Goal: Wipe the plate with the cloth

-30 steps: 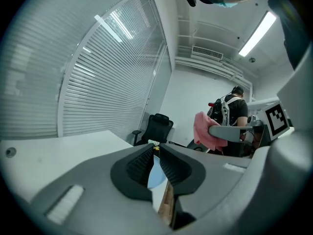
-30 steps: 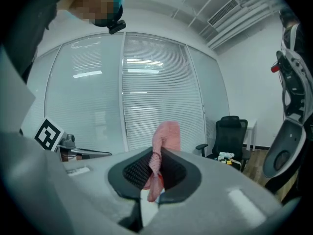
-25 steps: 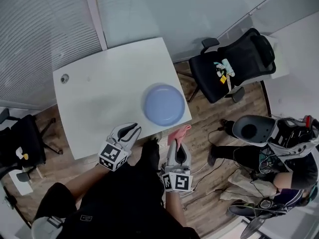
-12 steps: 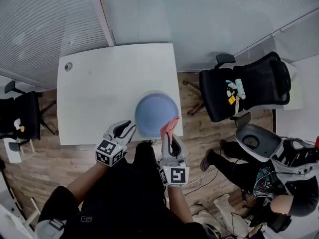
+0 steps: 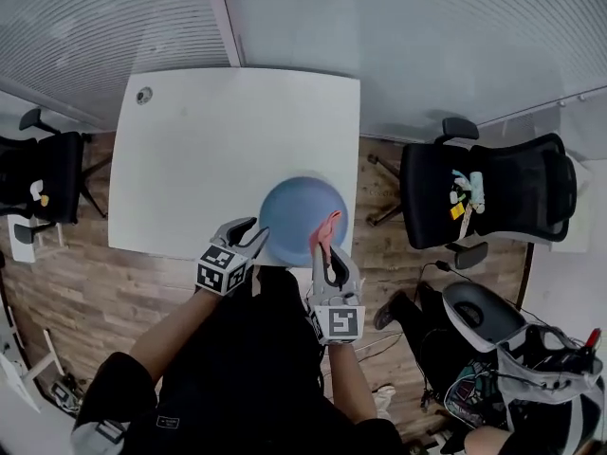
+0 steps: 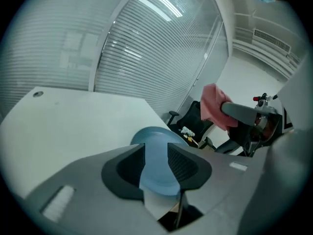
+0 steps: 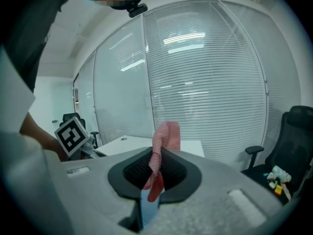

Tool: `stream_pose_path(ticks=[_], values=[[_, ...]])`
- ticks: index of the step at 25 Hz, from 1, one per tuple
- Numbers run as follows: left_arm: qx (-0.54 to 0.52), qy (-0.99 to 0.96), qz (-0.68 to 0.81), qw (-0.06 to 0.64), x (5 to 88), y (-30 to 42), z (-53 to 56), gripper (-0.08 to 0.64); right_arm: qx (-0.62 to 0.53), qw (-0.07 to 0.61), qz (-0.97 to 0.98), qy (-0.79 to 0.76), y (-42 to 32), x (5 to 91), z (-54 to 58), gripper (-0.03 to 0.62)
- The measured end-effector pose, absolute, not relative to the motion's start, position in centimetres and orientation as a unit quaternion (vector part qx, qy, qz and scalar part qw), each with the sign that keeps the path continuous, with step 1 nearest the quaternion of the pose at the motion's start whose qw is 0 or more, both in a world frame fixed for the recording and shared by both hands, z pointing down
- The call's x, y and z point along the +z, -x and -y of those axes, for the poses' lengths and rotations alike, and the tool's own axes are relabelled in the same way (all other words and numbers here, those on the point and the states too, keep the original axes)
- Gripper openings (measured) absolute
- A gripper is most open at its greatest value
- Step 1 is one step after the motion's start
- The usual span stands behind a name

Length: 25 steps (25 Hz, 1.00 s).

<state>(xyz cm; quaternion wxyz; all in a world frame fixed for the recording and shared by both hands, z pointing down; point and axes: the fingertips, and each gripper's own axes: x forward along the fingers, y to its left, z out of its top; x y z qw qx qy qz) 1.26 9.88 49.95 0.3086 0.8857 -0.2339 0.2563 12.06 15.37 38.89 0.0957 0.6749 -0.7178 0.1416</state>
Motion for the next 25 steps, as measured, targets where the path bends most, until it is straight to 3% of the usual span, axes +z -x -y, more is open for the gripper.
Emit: stream_pose_path(ticks=[17,25], values=[[0.344,-0.812,0.216,0.419,61.6,-4.6,-8.4,0.207,0.197,0.168,0.768,-0.586,-11.4,48.0,-11.0,0.025],[0.372,-0.823,0.195,0.383,62.5,-1.9,-8.7,0.12,0.203,0.212,0.783,-0.548,-7.6,50.7,-10.5,0.025]])
